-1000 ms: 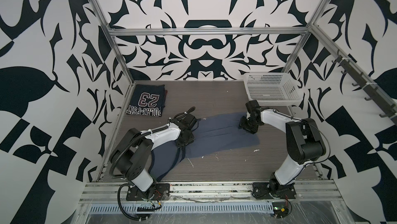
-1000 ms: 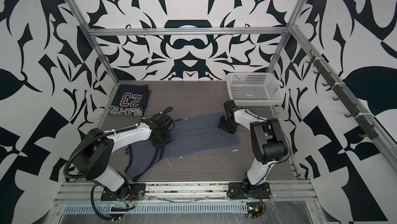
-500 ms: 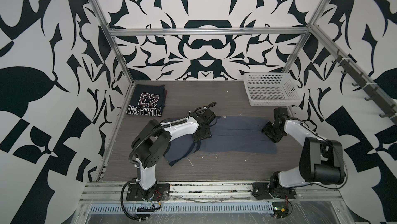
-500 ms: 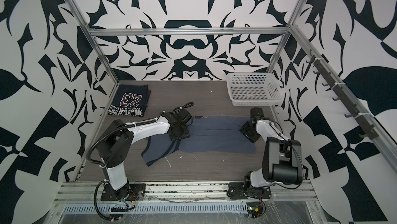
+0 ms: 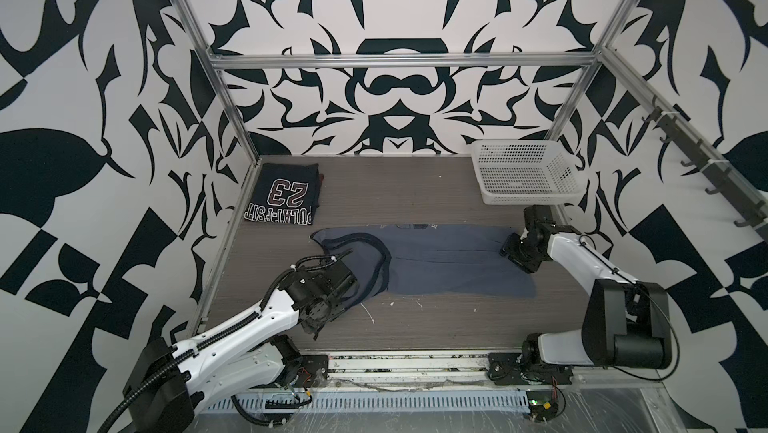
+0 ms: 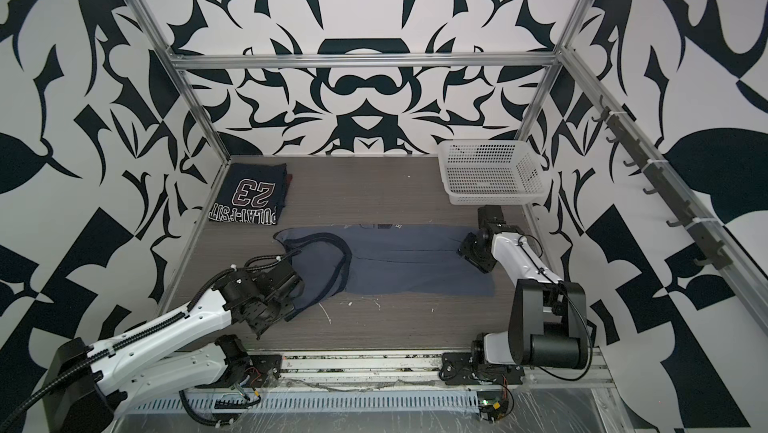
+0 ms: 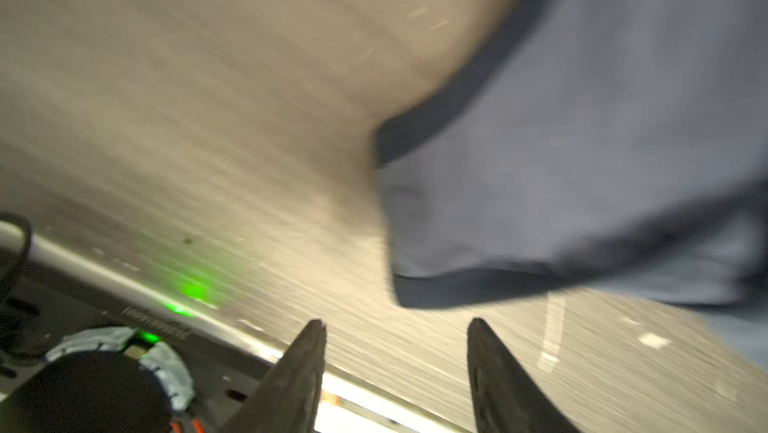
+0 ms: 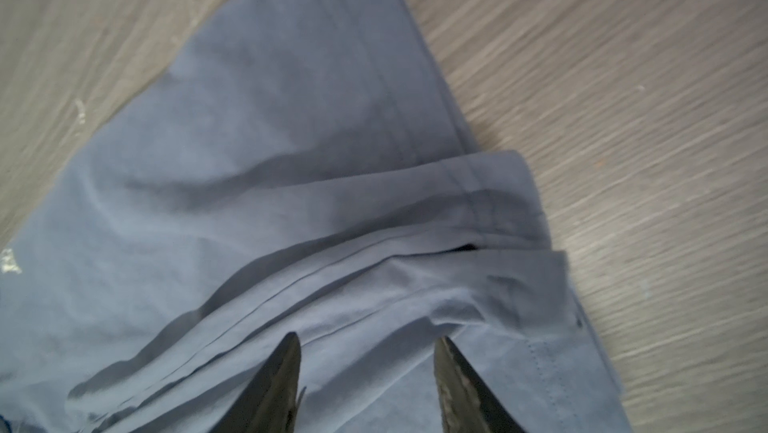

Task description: Fold and stack the tank tops

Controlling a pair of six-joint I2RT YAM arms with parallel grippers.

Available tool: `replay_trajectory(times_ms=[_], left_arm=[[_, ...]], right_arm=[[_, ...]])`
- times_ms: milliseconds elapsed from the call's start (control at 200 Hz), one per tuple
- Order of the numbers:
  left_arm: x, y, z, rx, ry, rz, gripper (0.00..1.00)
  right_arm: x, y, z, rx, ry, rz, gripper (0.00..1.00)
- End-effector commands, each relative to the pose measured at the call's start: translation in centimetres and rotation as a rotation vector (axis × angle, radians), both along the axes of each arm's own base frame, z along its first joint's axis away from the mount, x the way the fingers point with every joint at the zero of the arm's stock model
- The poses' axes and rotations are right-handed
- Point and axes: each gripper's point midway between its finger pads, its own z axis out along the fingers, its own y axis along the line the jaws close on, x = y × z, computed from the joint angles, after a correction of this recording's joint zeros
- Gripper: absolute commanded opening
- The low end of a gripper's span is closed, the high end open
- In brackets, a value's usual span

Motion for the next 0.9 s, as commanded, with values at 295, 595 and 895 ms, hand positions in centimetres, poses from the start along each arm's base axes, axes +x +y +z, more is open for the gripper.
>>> replay_trajectory(times_ms=[295, 595, 895], left_arm=[[0.8, -2.3, -4.0, -0.043, 0.052, 0.041, 0.49], [2.1, -1.3, -3.3, -0.026, 0.021, 0.062, 0.18], [7.6, -0.9, 2.1, -0.265, -0.110, 0.187, 0.06]], right_arm=[[0.2, 0.5, 1.2, -0.025, -0.016, 0.043, 0.57], [0.0, 0.2, 0.9, -0.040, -0.006, 0.045, 0.57], [-0.2, -0.5, 0.0, -0.082, 0.031, 0.047, 0.57]])
